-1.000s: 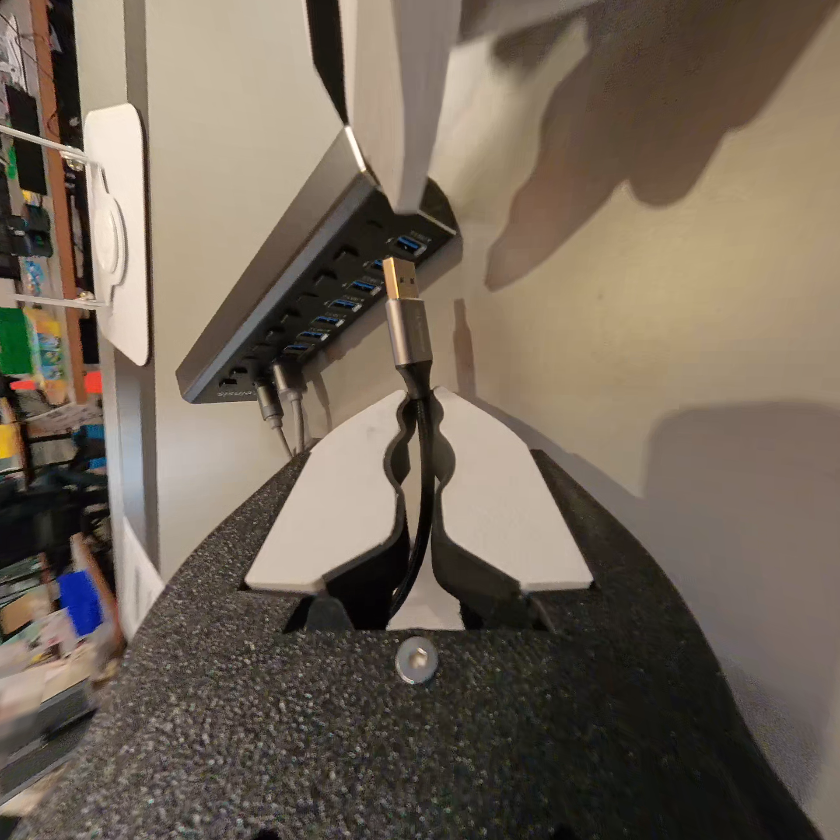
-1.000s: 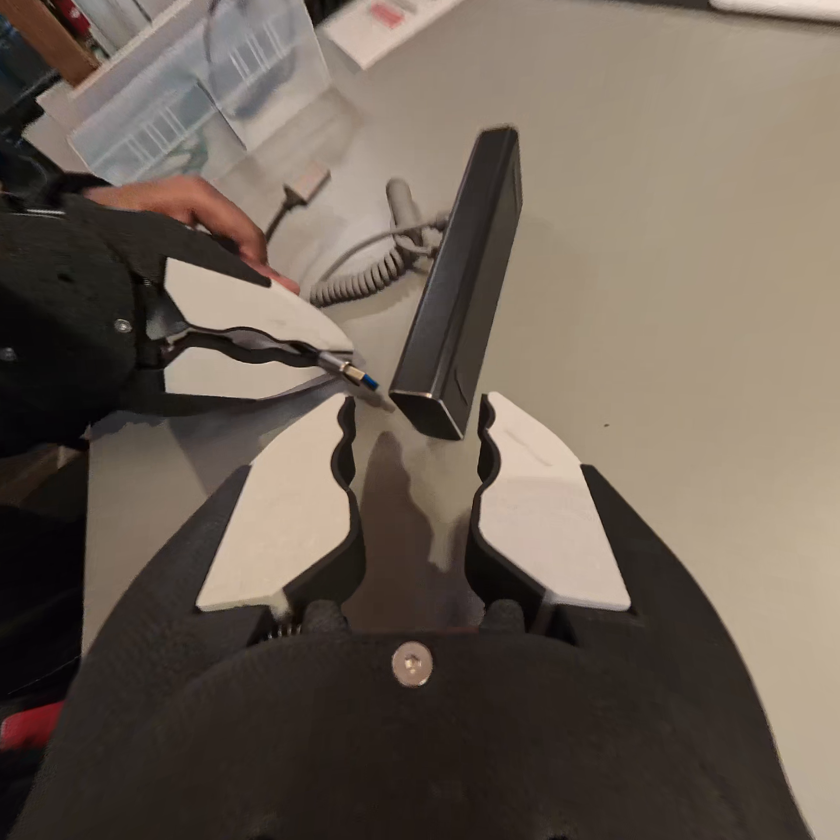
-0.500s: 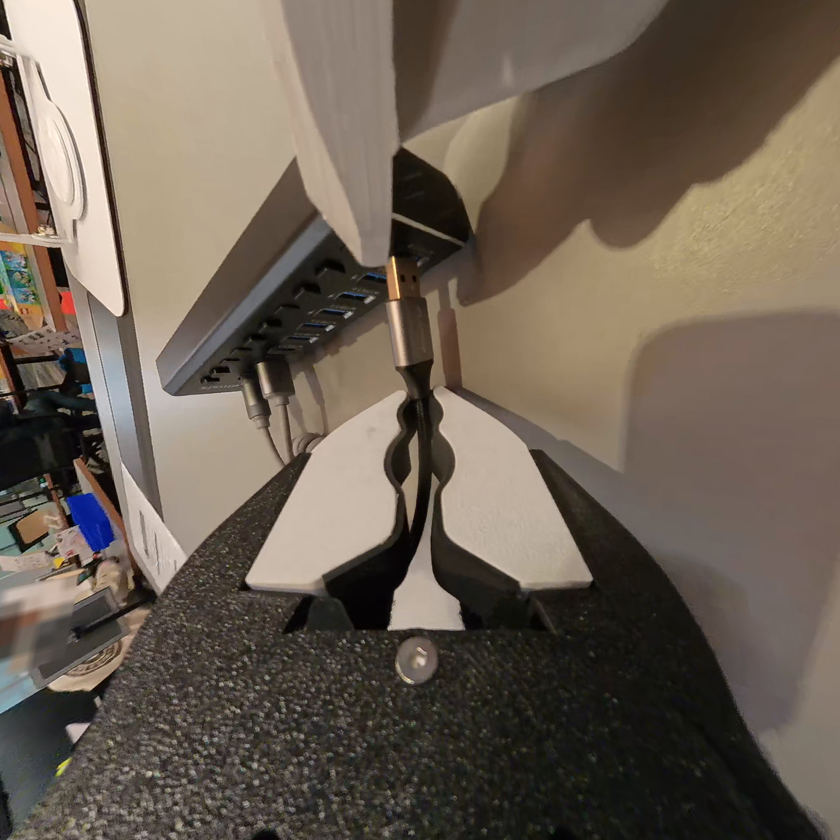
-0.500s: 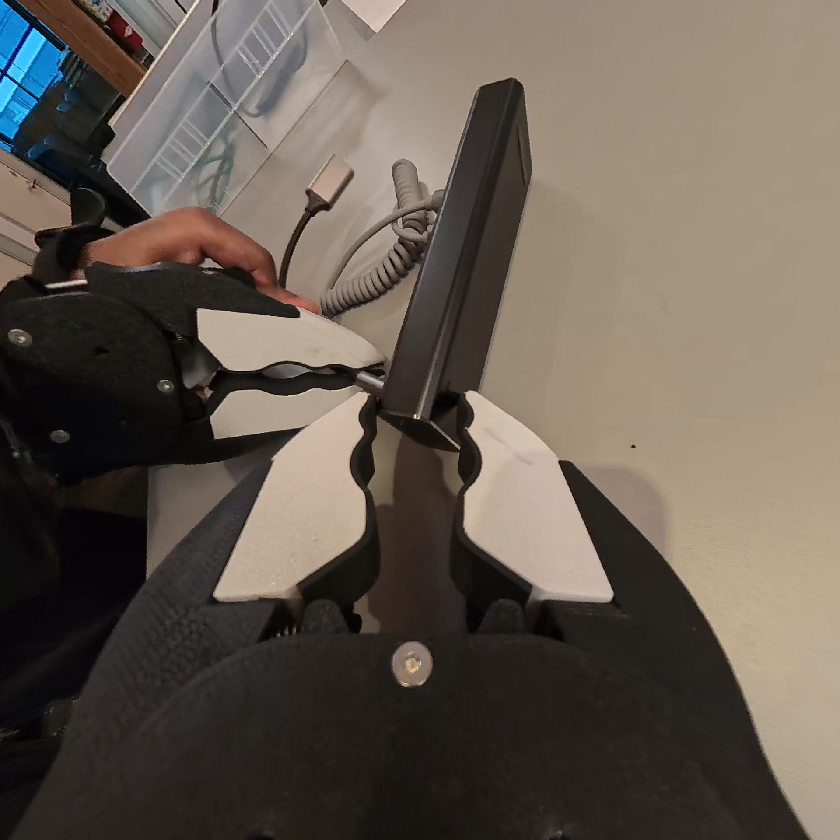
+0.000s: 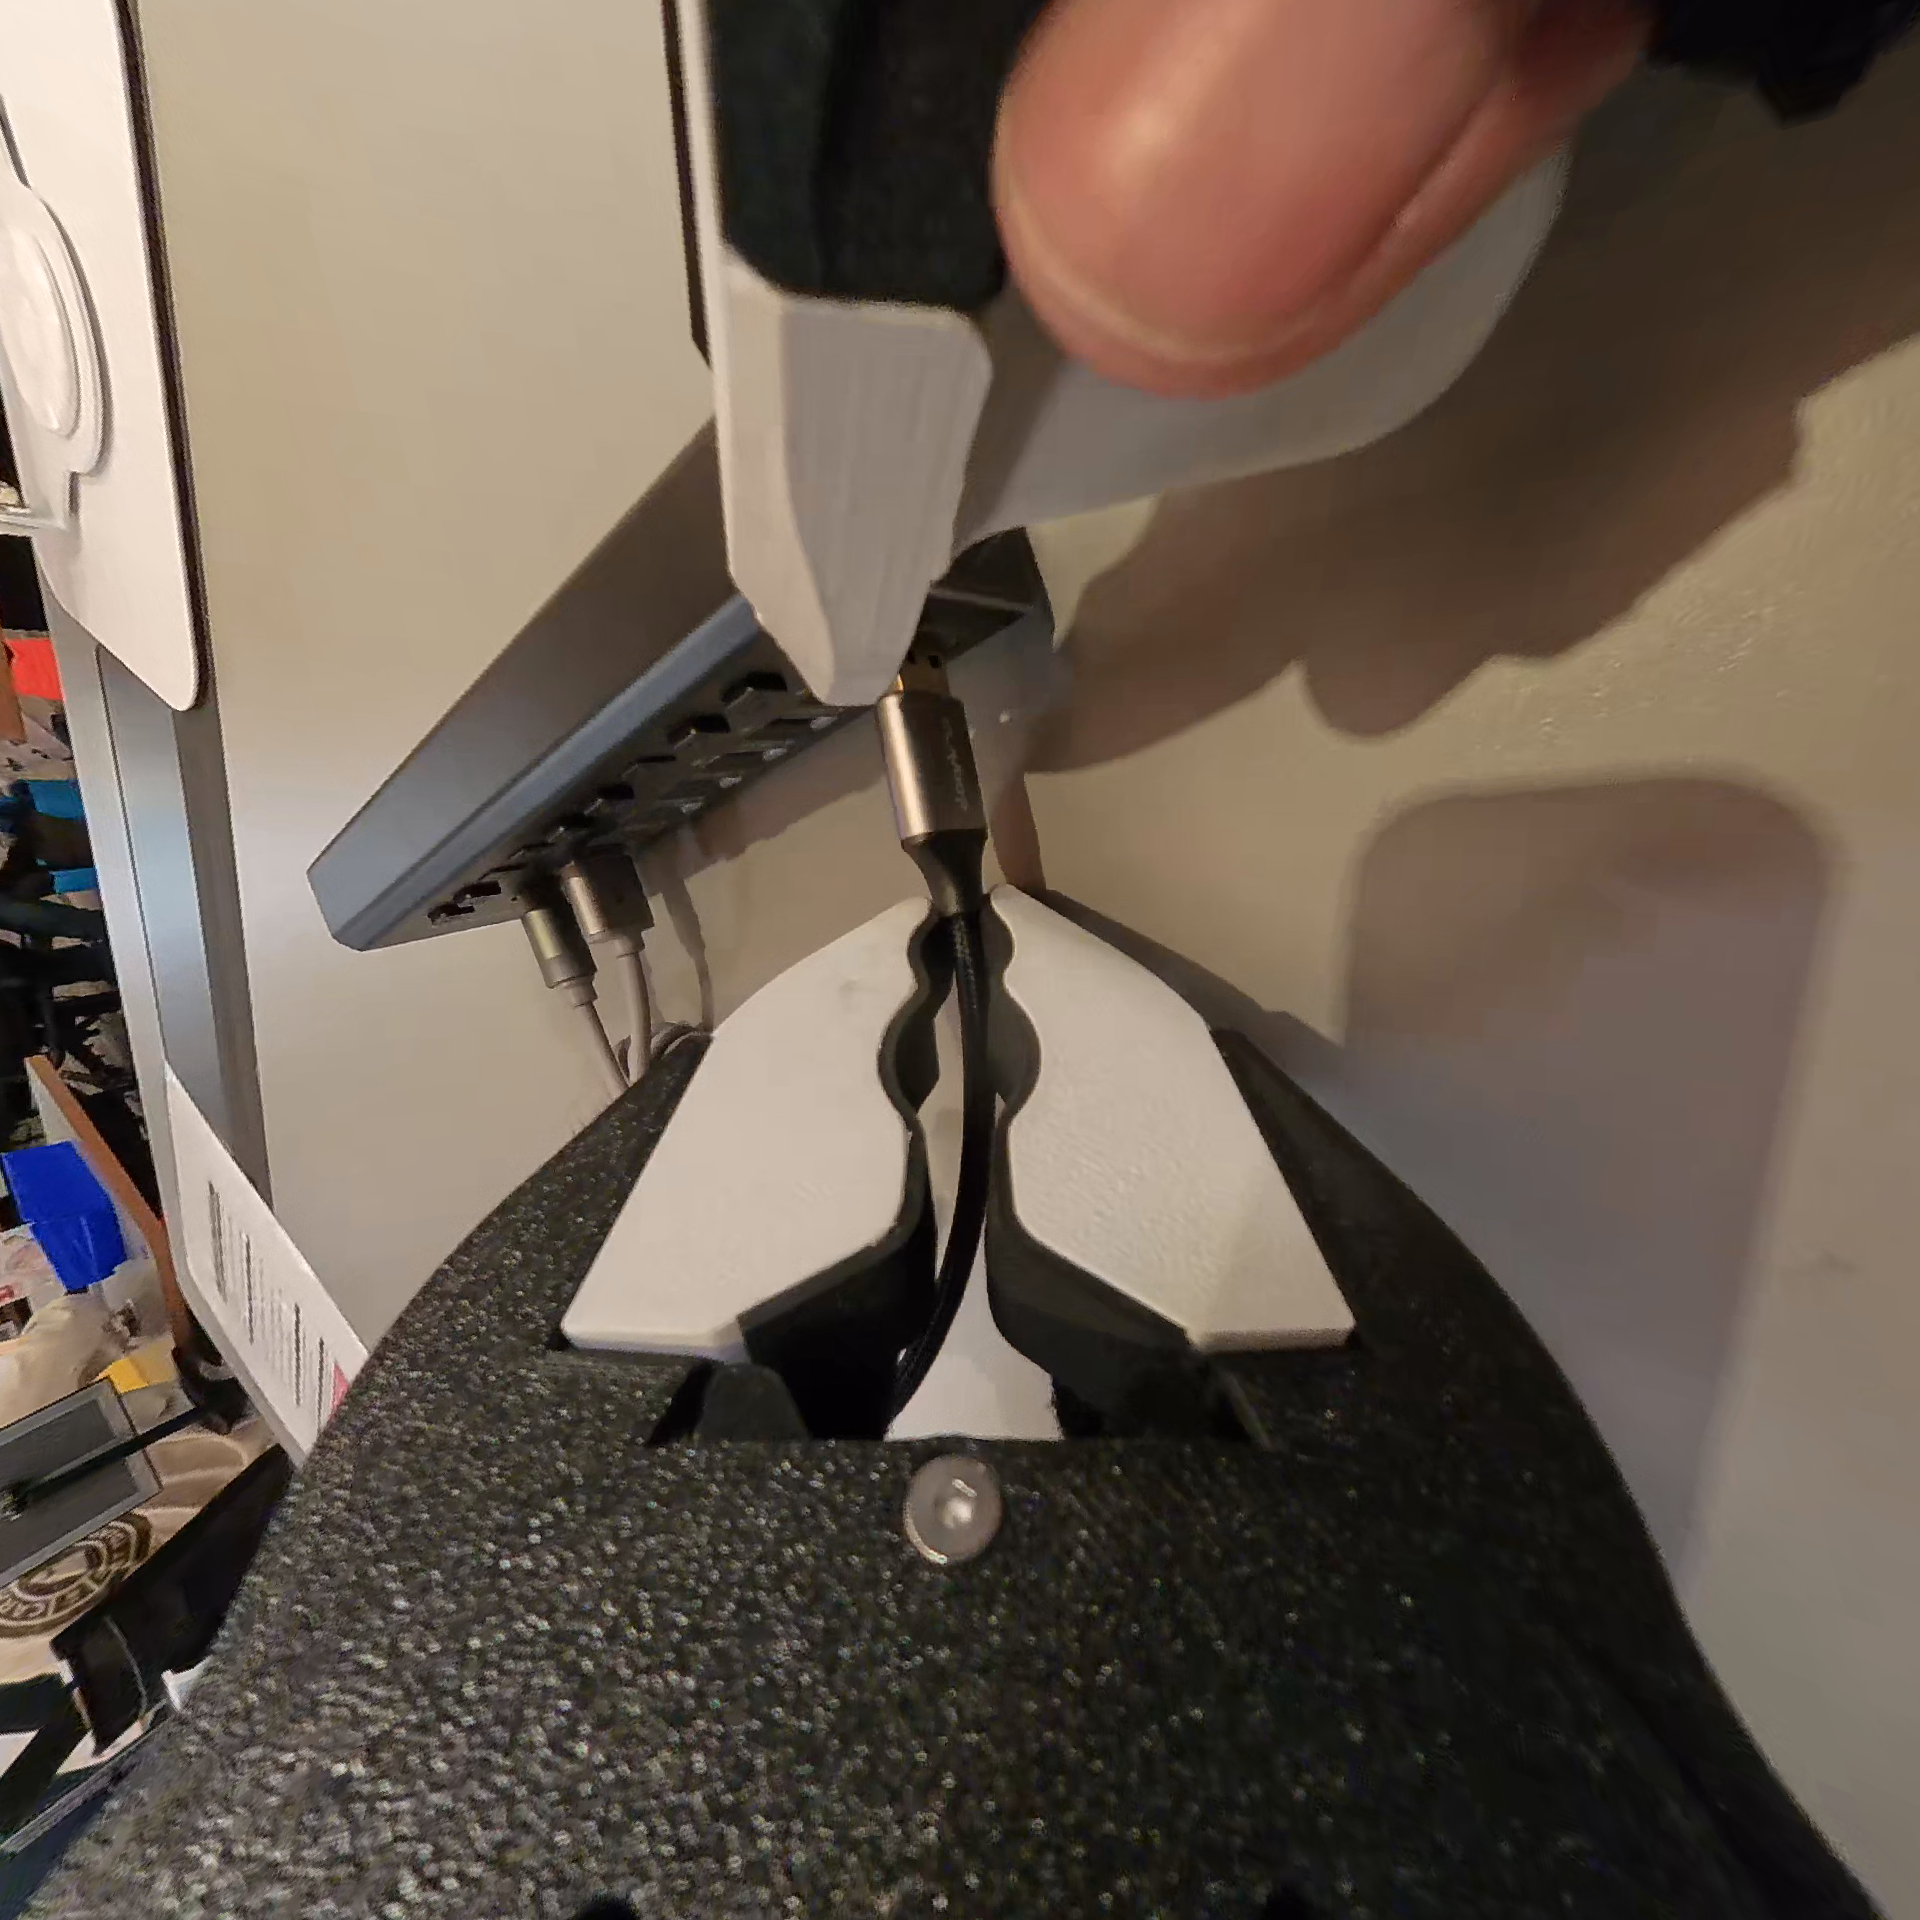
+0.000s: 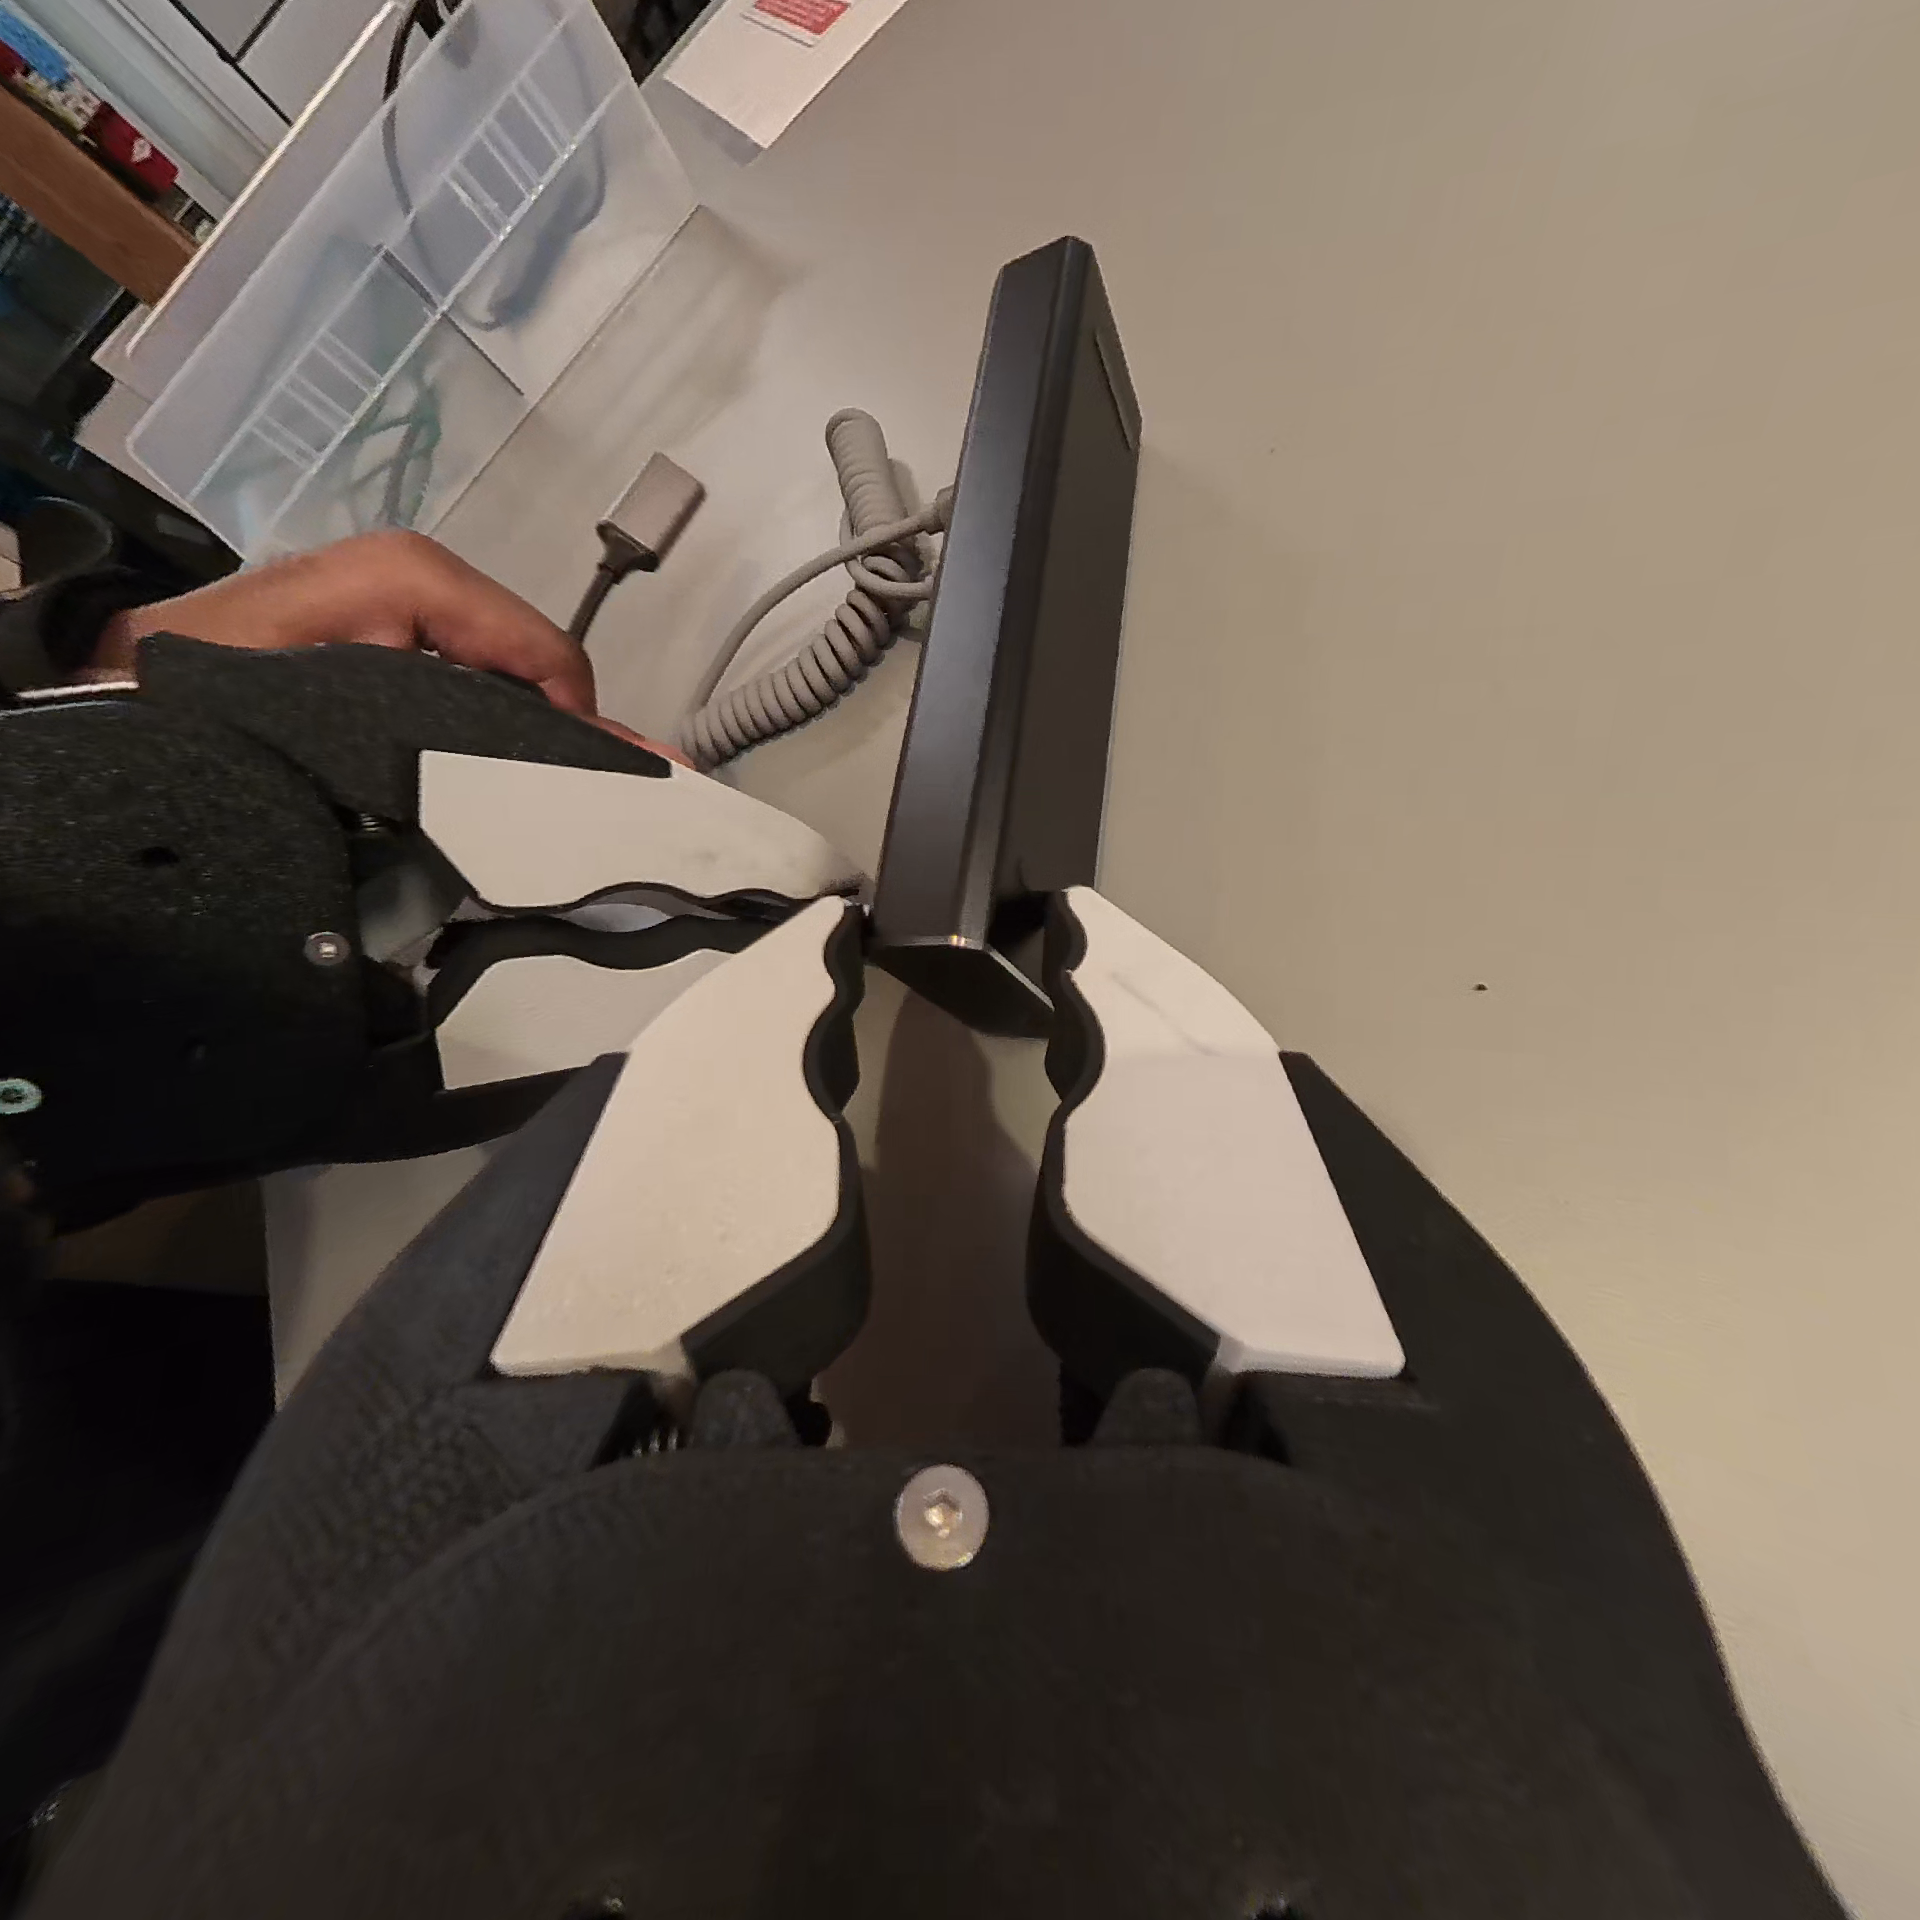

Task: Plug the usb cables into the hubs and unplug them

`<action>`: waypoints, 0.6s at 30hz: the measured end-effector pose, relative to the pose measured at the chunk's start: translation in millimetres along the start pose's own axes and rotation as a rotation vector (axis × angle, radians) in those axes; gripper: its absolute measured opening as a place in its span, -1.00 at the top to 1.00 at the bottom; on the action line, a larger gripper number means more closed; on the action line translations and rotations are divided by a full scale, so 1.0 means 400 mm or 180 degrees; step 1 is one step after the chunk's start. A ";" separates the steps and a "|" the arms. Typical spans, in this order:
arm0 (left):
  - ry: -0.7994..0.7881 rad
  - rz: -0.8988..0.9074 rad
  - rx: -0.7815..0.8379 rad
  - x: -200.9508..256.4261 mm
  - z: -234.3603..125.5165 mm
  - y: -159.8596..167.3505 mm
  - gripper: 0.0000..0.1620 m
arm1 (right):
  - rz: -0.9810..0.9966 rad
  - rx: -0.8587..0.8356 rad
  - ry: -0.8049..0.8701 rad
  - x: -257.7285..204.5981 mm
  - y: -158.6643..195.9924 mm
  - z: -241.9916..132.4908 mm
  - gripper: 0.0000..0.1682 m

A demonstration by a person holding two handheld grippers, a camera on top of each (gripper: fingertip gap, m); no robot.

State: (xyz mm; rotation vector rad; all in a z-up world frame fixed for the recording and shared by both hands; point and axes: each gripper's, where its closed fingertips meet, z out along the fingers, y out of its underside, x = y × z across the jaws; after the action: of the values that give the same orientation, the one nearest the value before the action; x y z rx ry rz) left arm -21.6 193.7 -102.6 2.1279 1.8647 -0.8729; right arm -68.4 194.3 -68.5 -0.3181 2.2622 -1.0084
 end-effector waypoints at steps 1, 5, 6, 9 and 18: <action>-0.0017 0.0009 0.0019 0.000 0.000 0.000 0.96 | -0.0008 -0.0009 -0.0009 0.000 0.002 0.000 0.61; -0.0052 0.0027 0.0060 -0.002 0.000 0.002 0.96 | -0.0002 -0.0058 -0.0046 -0.001 0.008 0.000 0.61; -0.0063 0.0034 0.0055 -0.003 0.000 0.002 0.96 | -0.0004 -0.0062 -0.0036 -0.002 0.008 0.001 0.61; -0.0080 0.0059 0.0048 -0.003 0.000 0.002 0.96 | 0.0034 -0.0067 -0.0020 -0.002 0.008 0.002 0.61; -0.0248 0.0212 0.0187 0.006 -0.004 -0.003 0.95 | 0.0012 -0.0101 -0.0063 -0.005 0.018 -0.004 0.61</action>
State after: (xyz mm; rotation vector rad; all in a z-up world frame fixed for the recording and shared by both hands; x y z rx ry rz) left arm -22.2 196.7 -102.3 2.1436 1.7413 -0.9925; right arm -67.6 201.0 -71.9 -0.3358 2.2622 -0.9642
